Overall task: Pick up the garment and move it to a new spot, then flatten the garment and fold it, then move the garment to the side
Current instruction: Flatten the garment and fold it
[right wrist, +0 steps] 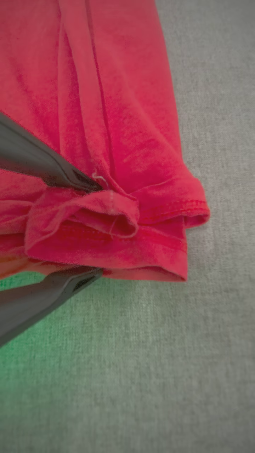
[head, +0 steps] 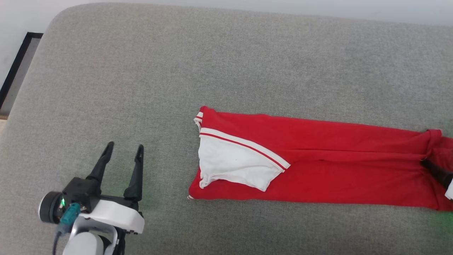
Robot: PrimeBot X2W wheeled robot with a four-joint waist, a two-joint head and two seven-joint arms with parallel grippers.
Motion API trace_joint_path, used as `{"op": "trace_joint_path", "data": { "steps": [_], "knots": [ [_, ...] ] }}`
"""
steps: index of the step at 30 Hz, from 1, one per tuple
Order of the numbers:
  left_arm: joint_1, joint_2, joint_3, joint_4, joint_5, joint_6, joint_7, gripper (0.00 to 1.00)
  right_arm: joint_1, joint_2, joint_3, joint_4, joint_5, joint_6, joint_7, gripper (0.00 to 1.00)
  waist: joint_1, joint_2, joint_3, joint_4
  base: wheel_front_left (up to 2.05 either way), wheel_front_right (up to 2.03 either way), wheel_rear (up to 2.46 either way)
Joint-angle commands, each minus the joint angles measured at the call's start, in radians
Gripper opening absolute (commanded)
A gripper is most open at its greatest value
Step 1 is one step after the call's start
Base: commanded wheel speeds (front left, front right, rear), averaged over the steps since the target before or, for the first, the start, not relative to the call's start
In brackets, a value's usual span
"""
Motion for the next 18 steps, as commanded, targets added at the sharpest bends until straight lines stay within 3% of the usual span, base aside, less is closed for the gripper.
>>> {"op": "trace_joint_path", "data": {
  "steps": [1,2,3,11,18],
  "knots": [
    [0.016,-0.014,0.014,-0.009,0.013,-0.004,-0.005,1.00,0.042,0.041,0.036,0.057,-0.001,-0.003,0.035,0.40,0.0000,-0.0001,0.001,0.002,0.00,0.00,0.00],
    [0.018,-0.021,0.024,-0.027,0.034,-0.006,-0.005,1.00,0.039,0.040,0.041,0.061,0.003,-0.002,0.035,0.24,0.0000,-0.0001,0.002,0.002,0.00,0.00,0.00],
    [0.021,-0.027,0.034,-0.039,0.051,-0.007,-0.005,1.00,0.037,0.039,0.045,0.064,0.006,-0.002,0.037,0.00,0.0000,-0.0001,0.003,0.003,0.00,0.00,0.00],
    [0.040,-0.061,0.071,-0.090,0.092,-0.013,-0.005,1.00,0.017,0.009,0.026,0.061,0.021,-0.004,0.022,0.00,0.0000,-0.0001,0.005,-0.001,0.00,0.00,0.00],
    [0.029,-0.040,0.033,-0.108,0.049,-0.014,-0.005,1.00,-0.006,-0.035,-0.047,0.040,0.038,-0.006,-0.012,0.00,0.0000,-0.0001,0.010,-0.030,0.00,0.00,0.00]
  ]
}}
